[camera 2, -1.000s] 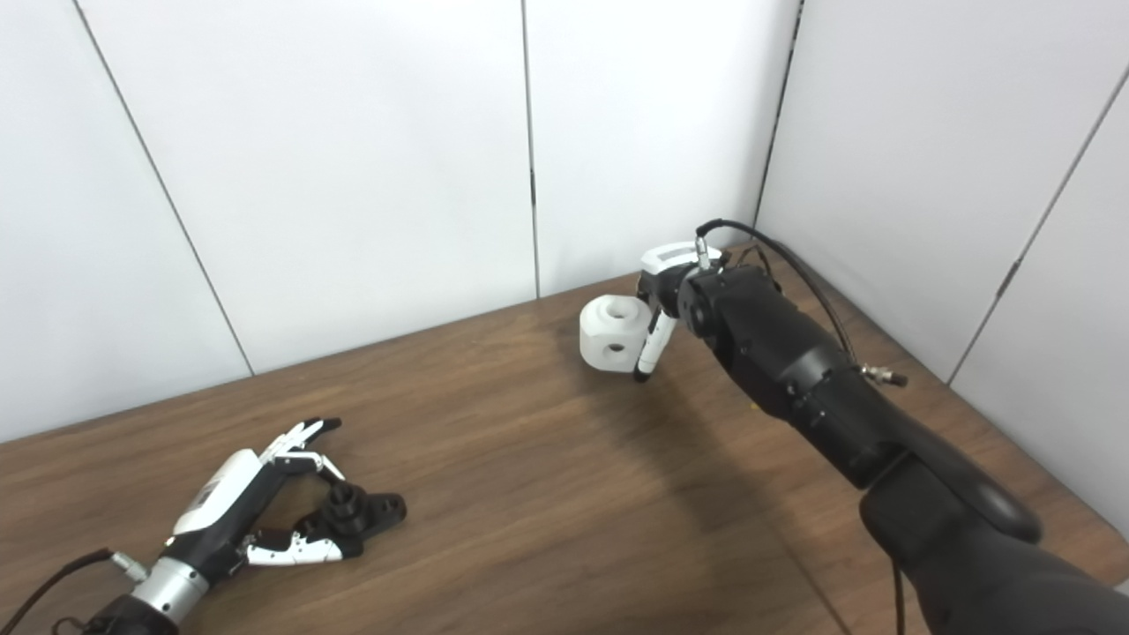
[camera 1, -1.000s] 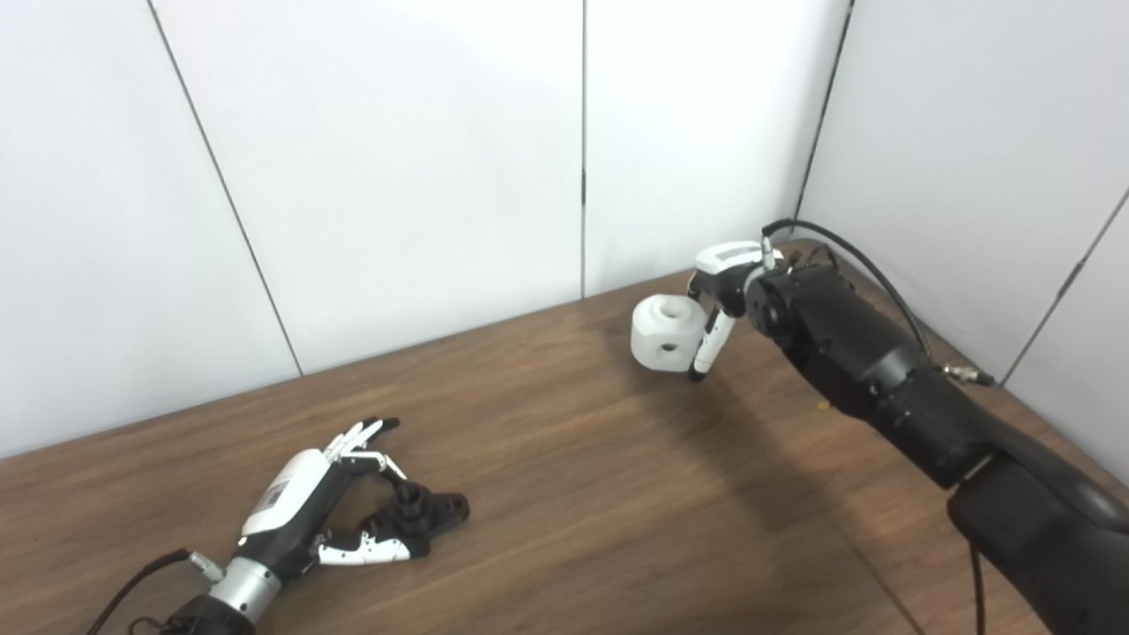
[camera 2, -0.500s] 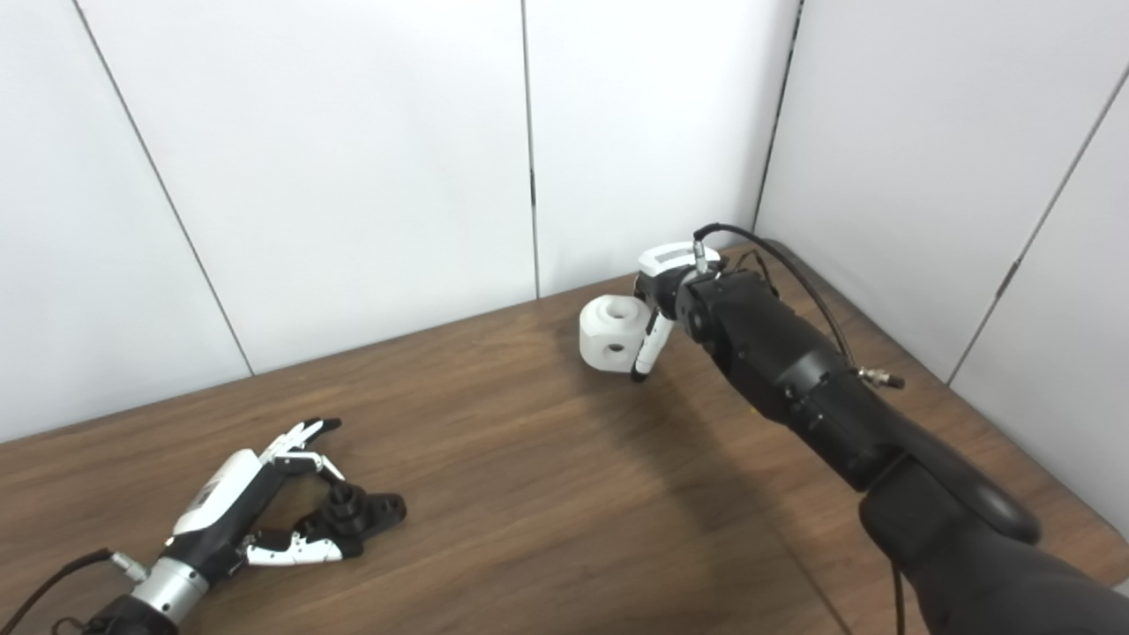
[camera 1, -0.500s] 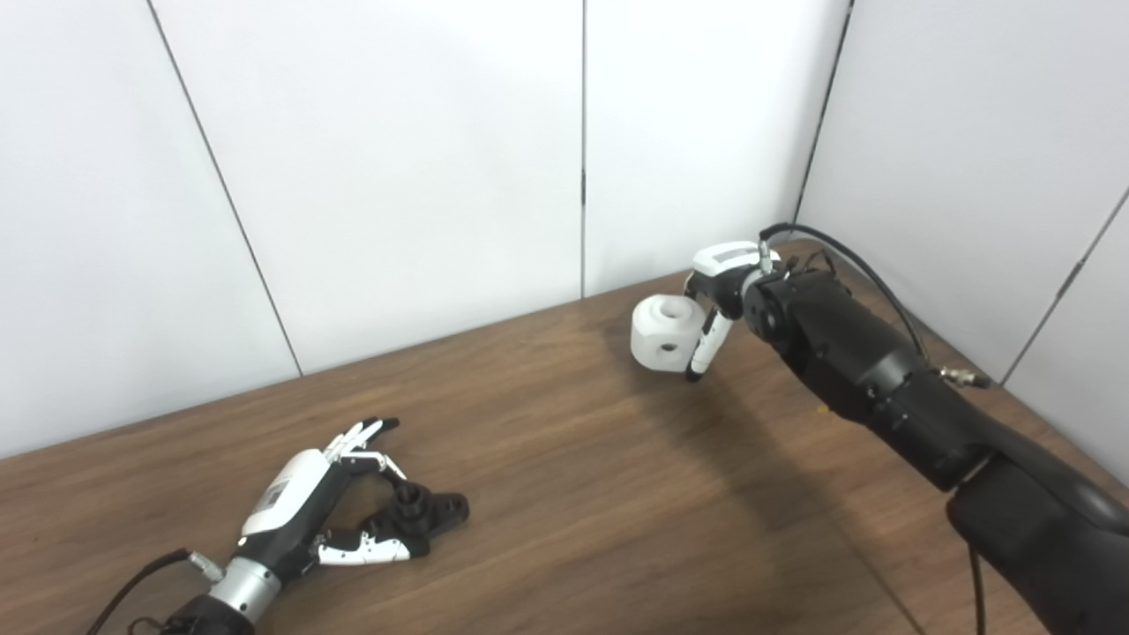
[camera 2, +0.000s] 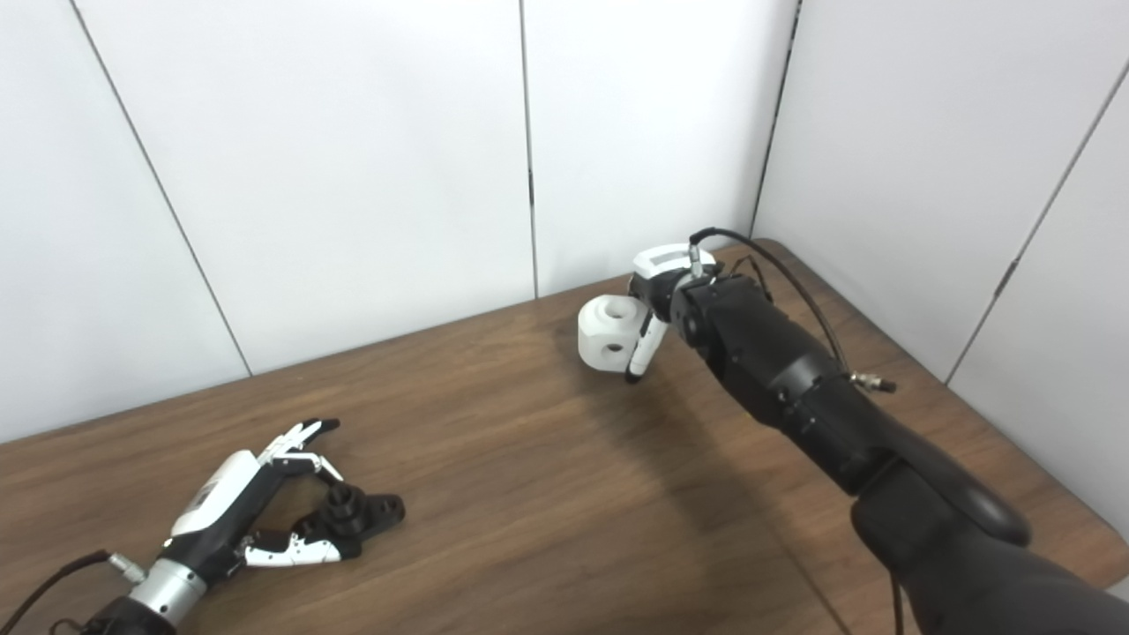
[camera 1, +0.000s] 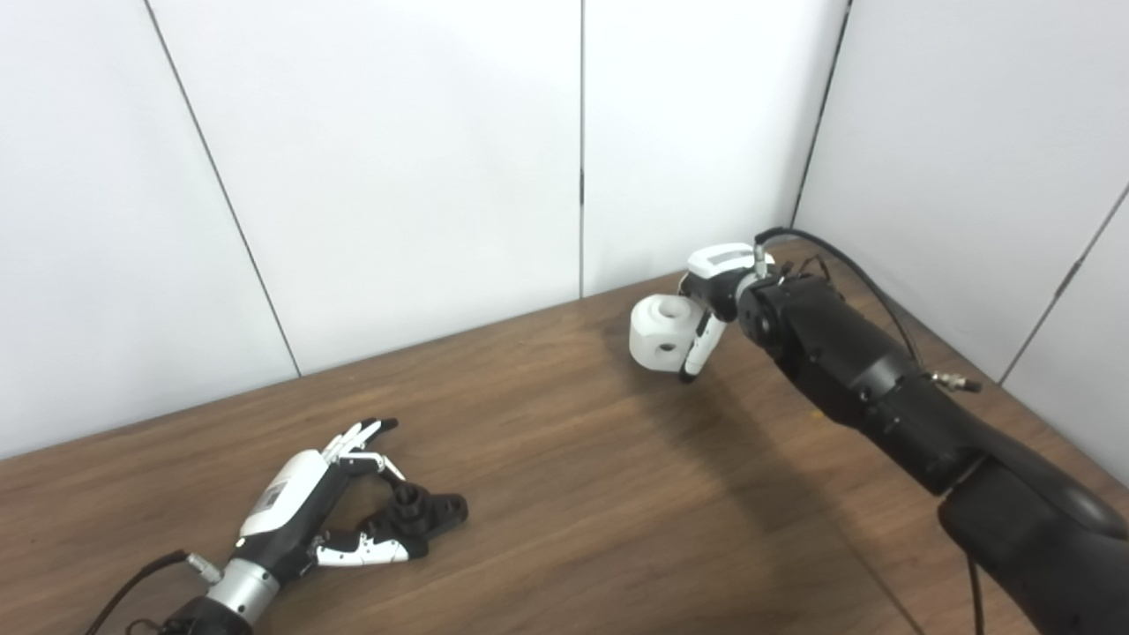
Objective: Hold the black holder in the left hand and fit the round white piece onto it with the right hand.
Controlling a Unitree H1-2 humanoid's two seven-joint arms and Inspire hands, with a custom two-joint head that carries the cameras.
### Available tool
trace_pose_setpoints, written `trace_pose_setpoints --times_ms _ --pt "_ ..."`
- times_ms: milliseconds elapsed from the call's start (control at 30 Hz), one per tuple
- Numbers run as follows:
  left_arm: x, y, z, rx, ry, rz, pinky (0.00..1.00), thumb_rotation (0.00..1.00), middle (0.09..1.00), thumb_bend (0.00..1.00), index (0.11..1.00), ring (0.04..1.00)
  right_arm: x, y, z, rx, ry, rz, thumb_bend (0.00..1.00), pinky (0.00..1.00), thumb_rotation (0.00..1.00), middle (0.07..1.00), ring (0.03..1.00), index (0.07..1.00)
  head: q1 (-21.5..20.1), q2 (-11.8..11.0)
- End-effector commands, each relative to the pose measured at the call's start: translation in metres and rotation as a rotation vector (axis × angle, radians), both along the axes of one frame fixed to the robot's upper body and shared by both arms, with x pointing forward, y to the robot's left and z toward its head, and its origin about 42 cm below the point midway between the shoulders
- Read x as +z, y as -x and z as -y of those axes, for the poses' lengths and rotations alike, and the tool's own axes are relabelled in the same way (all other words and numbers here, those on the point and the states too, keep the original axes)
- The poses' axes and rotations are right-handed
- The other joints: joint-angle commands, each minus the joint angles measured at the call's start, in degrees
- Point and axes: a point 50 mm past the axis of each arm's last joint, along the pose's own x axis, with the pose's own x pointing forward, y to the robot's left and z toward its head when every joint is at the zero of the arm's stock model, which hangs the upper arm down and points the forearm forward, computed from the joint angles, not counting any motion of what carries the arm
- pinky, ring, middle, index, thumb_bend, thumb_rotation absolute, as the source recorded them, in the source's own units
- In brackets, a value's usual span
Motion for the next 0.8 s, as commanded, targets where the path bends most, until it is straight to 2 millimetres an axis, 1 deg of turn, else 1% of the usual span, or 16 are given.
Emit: trace_pose_setpoints --times_ms 0,167,400,533,633,733,767 --pt "-0.0828 0.0647 -0.0264 -0.047 -0.189 -0.255 1.00 0.06 0.958 0.52 0.482 1.000 0.0372 -0.0095 0.0021 0.021 0.033 0.106 1.00 0.88 0.41 0.921 0.940 0.773 0.0 0.1" --pt "-0.0830 0.0650 -0.0266 -0.042 -0.186 -0.253 1.00 0.06 0.952 0.52 0.482 1.000 0.0372 -0.0115 0.0001 0.020 0.028 0.101 1.00 0.90 0.41 0.931 0.952 0.789 0.1 0.3" --pt "-0.0822 0.0650 -0.0268 -0.046 -0.189 -0.248 1.00 0.06 0.953 0.52 0.483 1.000 0.0368 -0.0133 -0.0049 0.023 0.037 0.120 0.99 0.89 0.40 0.923 0.937 0.789 0.1 0.5" --pt "-0.0827 0.0653 -0.0271 -0.045 -0.190 -0.250 1.00 0.06 0.951 0.52 0.483 1.000 0.0361 -0.0137 -0.0050 0.030 0.047 0.138 0.98 0.88 0.41 0.919 0.928 0.790 0.1 0.5" --pt "-0.0830 0.0654 -0.0270 -0.044 -0.187 -0.252 1.00 0.06 0.952 0.52 0.482 1.000 0.0357 -0.0131 -0.0050 0.046 0.038 0.167 0.98 0.87 0.39 0.904 0.915 0.735 0.2 0.6" --pt "-0.0830 0.0658 -0.0269 -0.041 -0.179 -0.257 1.00 0.06 0.950 0.52 0.482 1.000 0.0340 -0.0093 -0.0064 0.077 0.021 0.242 0.89 0.84 0.29 0.846 0.868 0.598 0.2 0.7" --pt "-0.0832 0.0660 -0.0271 -0.040 -0.179 -0.257 1.00 0.06 0.950 0.52 0.482 1.000 0.0332 -0.0080 -0.0068 0.091 0.020 0.276 0.71 0.83 0.22 0.818 0.844 0.542 0.2 0.8"
